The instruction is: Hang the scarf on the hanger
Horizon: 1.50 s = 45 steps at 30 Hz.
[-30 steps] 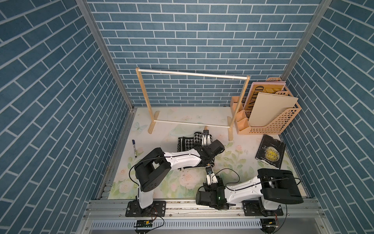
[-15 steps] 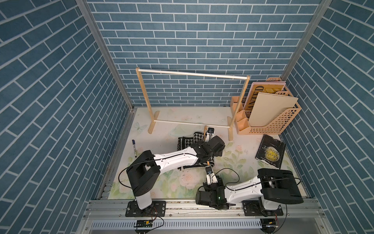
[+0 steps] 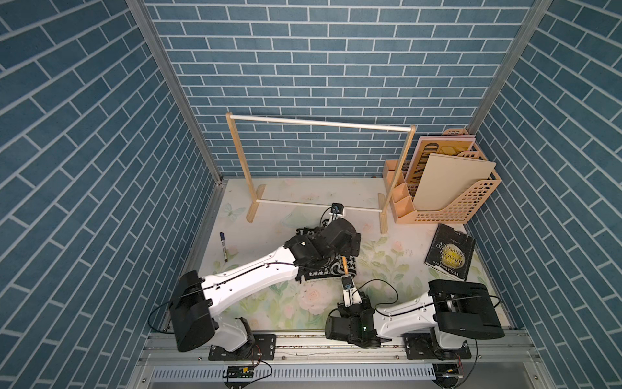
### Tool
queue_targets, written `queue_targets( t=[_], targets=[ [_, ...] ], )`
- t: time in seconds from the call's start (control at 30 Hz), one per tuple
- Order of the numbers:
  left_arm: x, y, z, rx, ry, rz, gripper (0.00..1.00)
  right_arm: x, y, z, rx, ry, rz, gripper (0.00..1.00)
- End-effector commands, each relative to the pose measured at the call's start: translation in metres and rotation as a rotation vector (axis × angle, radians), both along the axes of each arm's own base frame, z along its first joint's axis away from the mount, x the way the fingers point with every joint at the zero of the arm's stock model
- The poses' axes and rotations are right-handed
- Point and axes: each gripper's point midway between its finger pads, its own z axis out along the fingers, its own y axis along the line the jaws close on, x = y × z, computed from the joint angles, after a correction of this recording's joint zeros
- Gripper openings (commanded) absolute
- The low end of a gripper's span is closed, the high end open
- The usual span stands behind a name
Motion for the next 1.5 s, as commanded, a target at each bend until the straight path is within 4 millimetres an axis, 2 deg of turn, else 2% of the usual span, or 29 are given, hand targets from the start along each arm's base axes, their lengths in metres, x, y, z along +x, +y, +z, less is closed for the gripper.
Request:
queue_targets(
  t=[0.0,0.1,0.2,0.4,0.47,0.63,0.83,0.9,0.97,1.03,1.17,1.27,1.37,1.47],
  targets=[
    [0.011,0.039,-0.046,0.026,0.076,0.076,1.0,0.003,-0.008,-0.009,-0.014,0.024,-0.012,0.0],
    [0.026,0.06,-0.076,-0.002,0.121,0.134,1.0,0.003,-0.008,-0.009,-0.016,0.028,-0.012,0.0],
    [0.039,0.068,-0.094,-0.032,0.137,0.171,1.0,0.003,-0.009,-0.012,-0.024,0.033,-0.011,0.0],
    [0.055,0.05,-0.107,-0.101,0.156,0.132,1.0,0.004,-0.008,-0.015,-0.029,0.047,-0.017,0.0],
    [0.058,0.042,-0.118,-0.122,0.18,0.109,1.0,0.005,-0.009,-0.017,-0.035,0.05,-0.021,0.0],
    [0.06,0.025,-0.142,-0.168,0.232,0.078,1.0,0.006,-0.011,-0.019,-0.037,0.058,-0.025,0.0],
    [0.061,0.018,-0.157,-0.189,0.26,0.069,0.99,0.007,-0.013,-0.022,-0.04,0.065,-0.03,0.0],
    [0.061,0.017,-0.159,-0.199,0.261,0.071,0.92,0.008,-0.013,-0.023,-0.04,0.066,-0.031,0.0],
    [0.062,0.016,-0.16,-0.21,0.263,0.071,0.81,0.008,-0.013,-0.023,-0.043,0.068,-0.032,0.0],
    [0.061,0.014,-0.161,-0.218,0.265,0.067,0.65,0.008,-0.013,-0.024,-0.042,0.069,-0.032,0.0],
    [0.062,0.012,-0.164,-0.225,0.273,0.062,0.25,0.009,-0.013,-0.023,-0.043,0.068,-0.033,0.0],
    [0.061,0.011,-0.168,-0.227,0.282,0.059,0.02,0.009,-0.013,-0.022,-0.041,0.067,-0.033,0.0],
    [0.06,0.01,-0.167,-0.239,0.283,0.055,0.0,0.01,-0.014,-0.02,-0.035,0.063,-0.037,0.0],
    [0.062,0.008,-0.151,-0.255,0.261,0.046,0.0,0.01,-0.018,-0.012,-0.012,0.052,-0.044,0.0]
  ],
)
